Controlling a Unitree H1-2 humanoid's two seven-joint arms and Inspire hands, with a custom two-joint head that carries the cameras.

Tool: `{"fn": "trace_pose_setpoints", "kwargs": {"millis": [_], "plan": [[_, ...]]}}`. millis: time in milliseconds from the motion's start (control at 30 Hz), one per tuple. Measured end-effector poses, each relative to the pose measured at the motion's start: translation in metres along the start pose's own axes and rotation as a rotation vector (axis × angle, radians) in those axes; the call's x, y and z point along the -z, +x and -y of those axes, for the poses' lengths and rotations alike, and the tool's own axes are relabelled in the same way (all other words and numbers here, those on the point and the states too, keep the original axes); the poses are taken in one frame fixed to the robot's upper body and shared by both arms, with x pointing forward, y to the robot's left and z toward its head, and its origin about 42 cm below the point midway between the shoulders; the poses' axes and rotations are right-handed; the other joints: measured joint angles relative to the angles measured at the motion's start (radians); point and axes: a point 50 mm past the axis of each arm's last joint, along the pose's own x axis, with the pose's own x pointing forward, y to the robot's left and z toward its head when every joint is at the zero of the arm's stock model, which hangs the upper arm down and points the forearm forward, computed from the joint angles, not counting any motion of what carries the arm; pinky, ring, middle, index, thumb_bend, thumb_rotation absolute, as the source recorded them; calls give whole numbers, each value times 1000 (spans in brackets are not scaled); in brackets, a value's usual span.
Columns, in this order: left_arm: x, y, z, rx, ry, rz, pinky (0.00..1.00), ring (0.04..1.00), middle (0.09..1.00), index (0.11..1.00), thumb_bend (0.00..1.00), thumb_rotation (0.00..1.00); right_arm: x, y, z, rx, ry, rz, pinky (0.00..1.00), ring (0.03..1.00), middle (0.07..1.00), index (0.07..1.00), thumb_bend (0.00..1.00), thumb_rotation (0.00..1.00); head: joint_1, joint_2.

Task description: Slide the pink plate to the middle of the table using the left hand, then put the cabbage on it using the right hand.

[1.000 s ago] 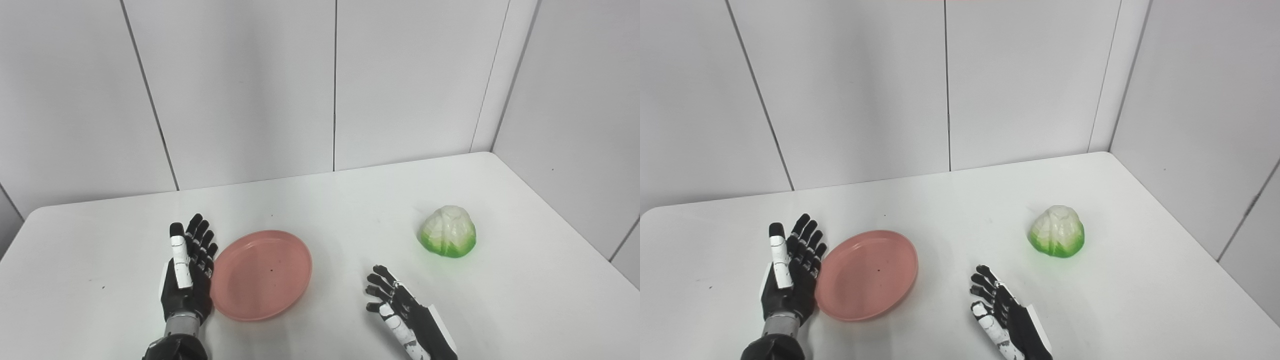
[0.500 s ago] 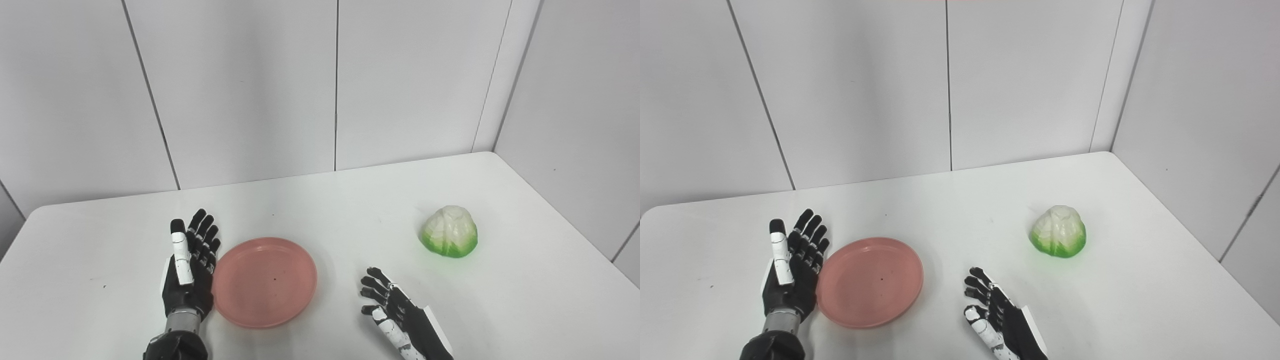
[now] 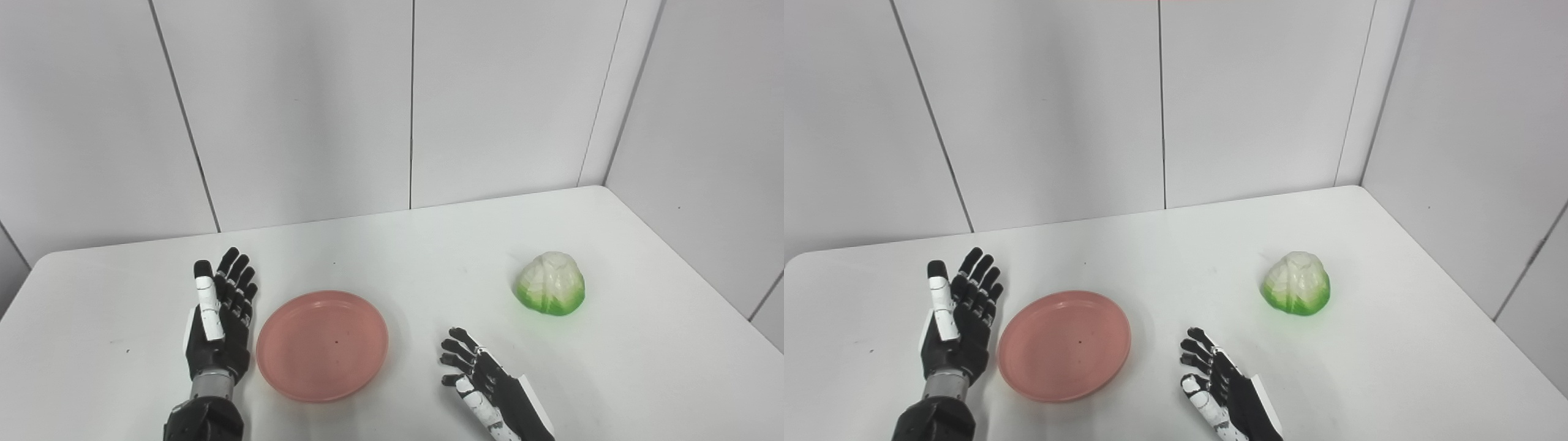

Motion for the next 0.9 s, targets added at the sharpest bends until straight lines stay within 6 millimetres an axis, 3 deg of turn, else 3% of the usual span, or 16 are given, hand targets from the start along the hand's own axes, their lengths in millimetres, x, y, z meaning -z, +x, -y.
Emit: {"fn": "trace_pose_setpoints", "kwargs": {"millis": [367, 667, 767, 900], "plan": [[14, -1, -23, -42, 22, -49, 1000, 965, 929, 860, 905, 878, 1, -1, 0, -1, 4, -3, 744, 828, 854, 881, 881, 778, 2, 8], [24, -2, -15, -5, 26, -58, 1000, 973, 934, 862, 906, 871, 0, -1, 0, 0, 1, -1, 749, 828, 870, 890, 895, 782, -9, 11], [27, -2, -14, 8, 25, -67, 996, 974, 944, 872, 894, 882, -3, 1, 0, 3, -14, 10, 744, 828, 877, 892, 854, 769, -15, 8], [31, -3, -11, 20, 18, -70, 962, 966, 939, 868, 880, 871, -20, 3, 0, 7, -58, 77, 738, 829, 870, 896, 830, 774, -15, 8]]}}
